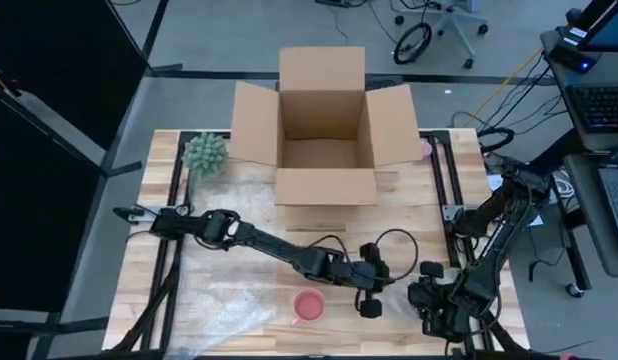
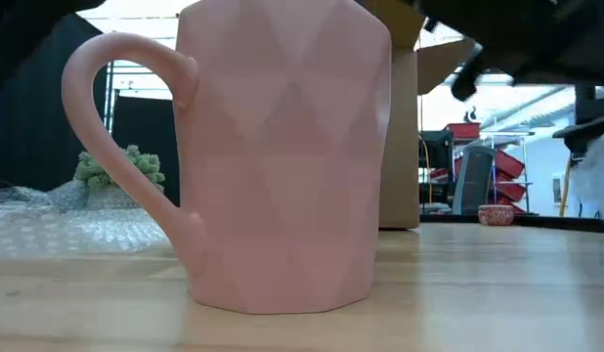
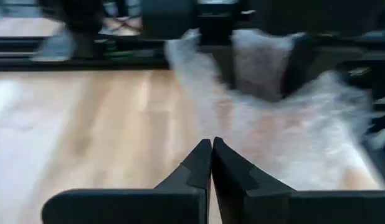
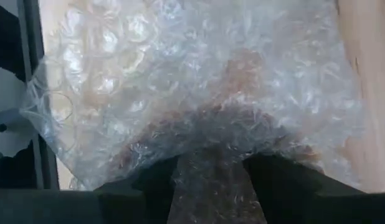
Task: Wrap mug
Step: Wrap the yellow mug with bubble wrap
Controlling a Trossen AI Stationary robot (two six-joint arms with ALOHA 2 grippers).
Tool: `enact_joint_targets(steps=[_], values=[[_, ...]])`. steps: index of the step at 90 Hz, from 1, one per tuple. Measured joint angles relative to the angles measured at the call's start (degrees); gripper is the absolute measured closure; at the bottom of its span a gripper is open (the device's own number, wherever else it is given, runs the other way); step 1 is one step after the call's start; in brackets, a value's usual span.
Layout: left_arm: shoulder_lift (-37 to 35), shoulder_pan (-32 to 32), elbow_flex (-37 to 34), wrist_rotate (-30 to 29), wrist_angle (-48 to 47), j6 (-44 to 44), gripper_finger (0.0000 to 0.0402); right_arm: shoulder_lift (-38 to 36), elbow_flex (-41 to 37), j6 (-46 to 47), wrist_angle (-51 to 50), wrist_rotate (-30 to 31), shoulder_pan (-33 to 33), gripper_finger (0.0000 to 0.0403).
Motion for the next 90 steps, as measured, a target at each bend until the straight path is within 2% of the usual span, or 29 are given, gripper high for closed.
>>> enact_joint_targets(steps=[11,22,48,66,74,90], values=[[-2.07,-0.47,0.02,-5.84,-2.74,1.3,0.0402,0.05,-0.1,-5.37,1.89,2.63,-2.27,0.0243],[-2.7,-0.89,0.04,-7.02,-3.65,2.31,0.0402,0.06,-0.19,-11.42,5.23,3.7,-5.41,0.0256],[-2.74,-1.3,0.04,-6.45,-3.1,2.26,0.0402,-3.69,-0.27,-12.42,5.16,-6.34,-9.18,0.025],[-2.74,-1.3,0.04,-6.29,-2.46,2.2,0.0402,-8.44,-0.25,-9.78,3.73,-6.8,-8.83,0.0222],[-2.74,-1.3,0.04,-3.74,-0.57,2.24,0.0402,-10.2,-0.23,-9.64,2.21,-6.19,-8.77,0.0209],[-2.74,-1.3,0.04,6.32,4.48,2.24,0.0402,-11.14,-0.14,-9.88,0.61,-5.01,-8.8,0.0196]])
